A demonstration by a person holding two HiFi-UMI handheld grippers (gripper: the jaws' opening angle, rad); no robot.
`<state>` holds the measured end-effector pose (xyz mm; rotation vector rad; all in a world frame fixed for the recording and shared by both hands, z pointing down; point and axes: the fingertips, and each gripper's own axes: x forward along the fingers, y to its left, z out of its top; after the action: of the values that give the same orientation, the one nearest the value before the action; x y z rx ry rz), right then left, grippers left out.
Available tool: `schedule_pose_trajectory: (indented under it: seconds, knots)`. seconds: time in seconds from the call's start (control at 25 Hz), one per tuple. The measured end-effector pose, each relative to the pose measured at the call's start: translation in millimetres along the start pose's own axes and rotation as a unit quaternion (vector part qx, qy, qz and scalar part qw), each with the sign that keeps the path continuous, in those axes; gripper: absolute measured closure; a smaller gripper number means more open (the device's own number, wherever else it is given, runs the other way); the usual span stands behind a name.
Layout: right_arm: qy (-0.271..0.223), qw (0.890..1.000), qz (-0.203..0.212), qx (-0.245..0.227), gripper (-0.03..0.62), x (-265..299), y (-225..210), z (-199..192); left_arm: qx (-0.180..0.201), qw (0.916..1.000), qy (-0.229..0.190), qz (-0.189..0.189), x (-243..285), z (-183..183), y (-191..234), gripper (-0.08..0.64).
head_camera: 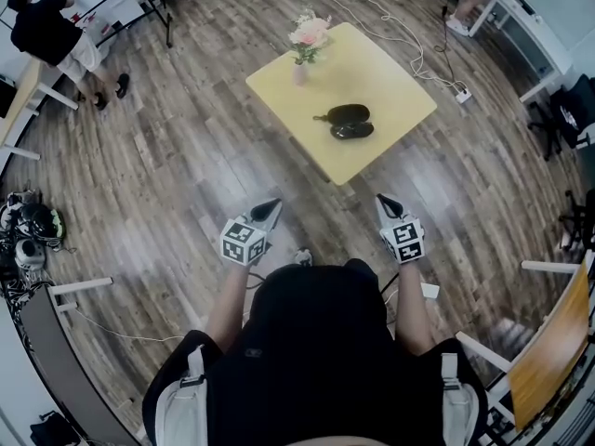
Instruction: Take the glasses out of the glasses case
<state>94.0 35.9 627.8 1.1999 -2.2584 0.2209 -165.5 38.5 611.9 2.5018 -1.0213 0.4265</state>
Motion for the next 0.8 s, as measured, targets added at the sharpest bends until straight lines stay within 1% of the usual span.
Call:
schedule_pose_trajectory:
  seconds: [0.2,0.36,0.44,0.56,0.72,0.8]
  knots:
    - [-0.009,1.0,0.015,-0.021,0.589,12.2,-10.0,10.5,-0.008,0.9998,0.004,0.019,4.8,0.3,5.3,0.549]
    - [-0.011,0.999,0.03,-0.019,0.588,16.4,-32.3,6.4,-0.014,0.9992,0.0,0.038,19.2,5.5,-0.9,0.549]
    - [-0.009,0.999,0.04,-0.025,0.588,19.1,-48.6,3.2,-0.018,0.9986,-0.005,0.05,30.4,12.6,-5.2,0.548]
    - [-0.013,0.998,0.049,-0.035,0.589,20.2,-77.6,6.4,-0.027,0.9976,-0.015,0.062,48.8,25.2,-17.8,0.549]
    - [-0.03,0.998,0.061,-0.013,0.588,22.4,-118.0,11.0,-0.014,0.9982,-0.011,0.058,83.7,39.0,-48.0,0.549]
    - [-0.036,0.997,0.069,-0.014,0.589,23.7,-132.3,12.9,-0.014,0.9978,-0.013,0.063,96.3,44.6,-60.0,0.549]
